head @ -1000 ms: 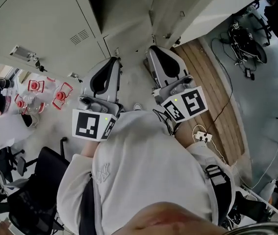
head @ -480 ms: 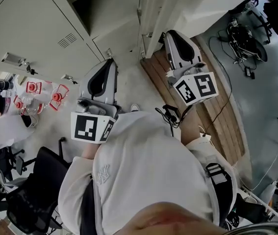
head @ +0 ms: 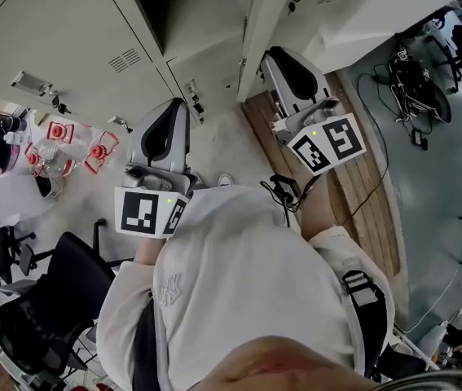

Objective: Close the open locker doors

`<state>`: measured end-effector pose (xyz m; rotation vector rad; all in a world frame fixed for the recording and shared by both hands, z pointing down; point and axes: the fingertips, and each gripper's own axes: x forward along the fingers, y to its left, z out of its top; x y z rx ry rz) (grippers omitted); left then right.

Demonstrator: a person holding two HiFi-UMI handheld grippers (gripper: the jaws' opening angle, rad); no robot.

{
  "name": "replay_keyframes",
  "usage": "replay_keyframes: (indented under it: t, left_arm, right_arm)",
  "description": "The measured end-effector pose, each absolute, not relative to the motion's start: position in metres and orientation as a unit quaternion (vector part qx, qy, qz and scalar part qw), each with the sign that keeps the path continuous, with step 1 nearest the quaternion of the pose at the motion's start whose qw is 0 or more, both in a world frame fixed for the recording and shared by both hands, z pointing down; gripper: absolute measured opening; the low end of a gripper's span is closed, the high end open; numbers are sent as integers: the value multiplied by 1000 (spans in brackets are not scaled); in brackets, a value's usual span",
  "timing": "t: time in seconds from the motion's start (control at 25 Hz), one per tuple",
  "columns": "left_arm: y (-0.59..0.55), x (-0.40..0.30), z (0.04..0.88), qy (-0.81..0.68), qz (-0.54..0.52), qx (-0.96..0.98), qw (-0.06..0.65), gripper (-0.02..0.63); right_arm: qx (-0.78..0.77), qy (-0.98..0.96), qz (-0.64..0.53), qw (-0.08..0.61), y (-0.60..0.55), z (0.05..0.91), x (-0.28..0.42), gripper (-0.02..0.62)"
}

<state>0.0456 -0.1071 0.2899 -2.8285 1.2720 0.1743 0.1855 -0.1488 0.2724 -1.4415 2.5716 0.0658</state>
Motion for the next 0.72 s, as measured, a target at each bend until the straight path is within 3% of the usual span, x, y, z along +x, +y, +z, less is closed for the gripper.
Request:
replay_keyframes:
  t: [0.72]
  left_arm:
    - [-148, -76, 286, 524, 50, -850, 26, -15]
  right_arm:
    - [-369, 927, 13, 70, -257, 273, 54, 29]
